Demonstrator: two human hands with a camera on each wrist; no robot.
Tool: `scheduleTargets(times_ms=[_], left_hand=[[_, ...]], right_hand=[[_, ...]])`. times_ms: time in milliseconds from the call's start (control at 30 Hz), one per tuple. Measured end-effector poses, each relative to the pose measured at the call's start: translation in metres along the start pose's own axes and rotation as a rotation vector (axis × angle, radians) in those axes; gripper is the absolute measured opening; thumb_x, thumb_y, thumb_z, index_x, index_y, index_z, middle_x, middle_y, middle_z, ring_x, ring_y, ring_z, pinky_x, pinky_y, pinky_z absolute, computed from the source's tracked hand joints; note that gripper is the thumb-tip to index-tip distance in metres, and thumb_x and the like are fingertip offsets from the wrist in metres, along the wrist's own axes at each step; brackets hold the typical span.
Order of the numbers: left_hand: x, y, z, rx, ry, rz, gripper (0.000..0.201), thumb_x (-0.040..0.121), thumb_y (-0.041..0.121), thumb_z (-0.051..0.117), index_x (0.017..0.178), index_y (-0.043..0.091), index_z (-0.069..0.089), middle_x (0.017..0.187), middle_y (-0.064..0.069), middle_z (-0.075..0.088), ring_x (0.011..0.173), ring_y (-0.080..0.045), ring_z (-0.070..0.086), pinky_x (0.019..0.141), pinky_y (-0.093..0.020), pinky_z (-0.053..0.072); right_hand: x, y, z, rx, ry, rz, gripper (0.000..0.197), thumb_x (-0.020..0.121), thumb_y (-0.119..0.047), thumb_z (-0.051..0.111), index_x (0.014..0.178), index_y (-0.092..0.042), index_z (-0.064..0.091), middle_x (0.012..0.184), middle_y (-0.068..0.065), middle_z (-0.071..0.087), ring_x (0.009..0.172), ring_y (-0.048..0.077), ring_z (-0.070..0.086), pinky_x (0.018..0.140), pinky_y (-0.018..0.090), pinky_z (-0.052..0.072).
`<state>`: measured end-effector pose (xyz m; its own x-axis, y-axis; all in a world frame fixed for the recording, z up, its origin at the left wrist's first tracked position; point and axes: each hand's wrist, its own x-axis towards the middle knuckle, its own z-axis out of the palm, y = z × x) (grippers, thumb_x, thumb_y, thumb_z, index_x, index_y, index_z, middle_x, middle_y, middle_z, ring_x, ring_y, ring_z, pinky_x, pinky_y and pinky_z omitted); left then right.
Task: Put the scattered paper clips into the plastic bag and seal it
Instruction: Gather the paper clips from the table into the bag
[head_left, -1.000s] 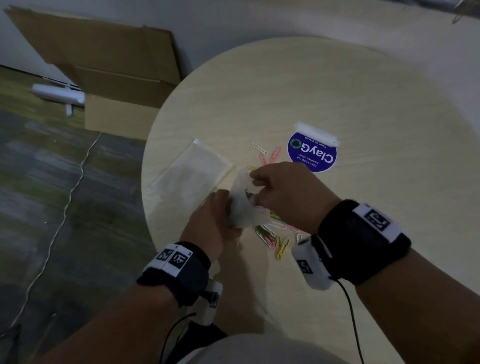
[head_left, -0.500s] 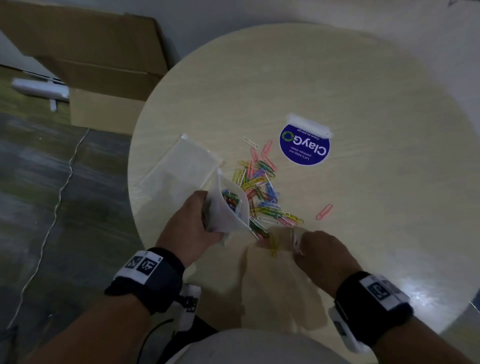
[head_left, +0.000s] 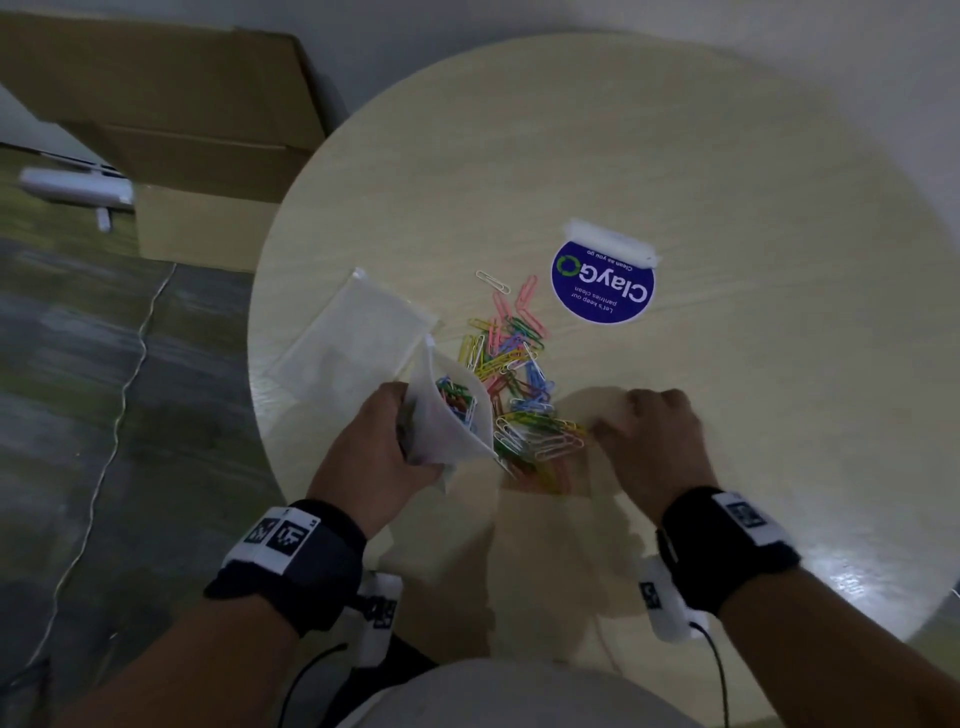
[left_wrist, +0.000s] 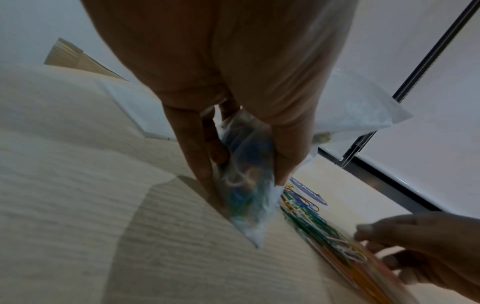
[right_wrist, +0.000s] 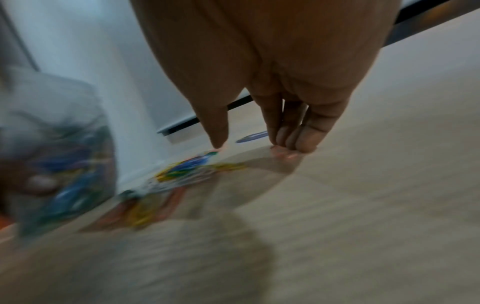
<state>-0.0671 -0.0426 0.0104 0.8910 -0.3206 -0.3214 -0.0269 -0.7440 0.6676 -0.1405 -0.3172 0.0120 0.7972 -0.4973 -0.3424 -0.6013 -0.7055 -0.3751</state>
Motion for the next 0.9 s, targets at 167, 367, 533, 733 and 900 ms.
scheduleTargets(times_ms=[167,367,533,733,900], left_hand=[[0.000,0.001,-0.001,-0.011,-0.006,-0.006,0.075,0.065,0.028,0.089,0.125,0.034,0.043,0.121,0.006,0.059,0.102,-0.016,0.061,0.083,-0.040,0.056],[-0.001,0.002,0.002,0.002,-0.012,-0.025,0.079,0.067,0.029,0.087,0.131,0.033,0.041,0.127,0.007,0.058,0.109,-0.017,0.062,0.086,-0.041,0.056],[-0.001,0.004,0.002,0.030,0.005,-0.018,0.076,0.066,0.028,0.086,0.128,0.031,0.043,0.124,0.005,0.060,0.107,-0.018,0.063,0.084,-0.041,0.056],[-0.001,0.006,0.002,0.026,0.005,-0.015,0.077,0.067,0.024,0.086,0.131,0.028,0.042,0.128,0.002,0.058,0.110,-0.021,0.061,0.087,-0.041,0.055],[0.001,0.008,0.002,0.008,-0.011,-0.012,0.078,0.067,0.028,0.087,0.131,0.028,0.042,0.129,0.003,0.057,0.111,-0.019,0.060,0.090,-0.042,0.054]], right_hand=[[-0.025,-0.043,0.031,-0.165,-0.105,-0.269,0.079,0.060,-0.064,0.067,0.122,-0.017,0.054,0.108,0.009,0.053,0.094,0.033,0.046,0.085,0.040,0.043],[-0.023,-0.044,0.041,-0.249,-0.182,-0.445,0.041,0.087,-0.025,0.057,0.127,-0.017,0.055,0.115,0.009,0.050,0.099,0.032,0.046,0.087,0.041,0.046],[-0.015,-0.042,0.035,-0.263,-0.213,-0.487,0.030,0.082,-0.015,0.059,0.112,-0.014,0.060,0.106,0.011,0.056,0.099,0.034,0.055,0.081,0.039,0.046],[0.001,-0.039,0.005,-0.132,-0.224,-0.387,0.012,0.081,-0.023,0.060,0.086,-0.020,0.070,0.089,0.007,0.068,0.090,0.031,0.063,0.069,0.033,0.043],[0.001,-0.055,-0.045,0.076,-0.084,-0.416,0.013,0.082,-0.017,0.066,0.090,-0.023,0.075,0.079,-0.003,0.071,0.078,0.019,0.064,0.074,0.034,0.049]])
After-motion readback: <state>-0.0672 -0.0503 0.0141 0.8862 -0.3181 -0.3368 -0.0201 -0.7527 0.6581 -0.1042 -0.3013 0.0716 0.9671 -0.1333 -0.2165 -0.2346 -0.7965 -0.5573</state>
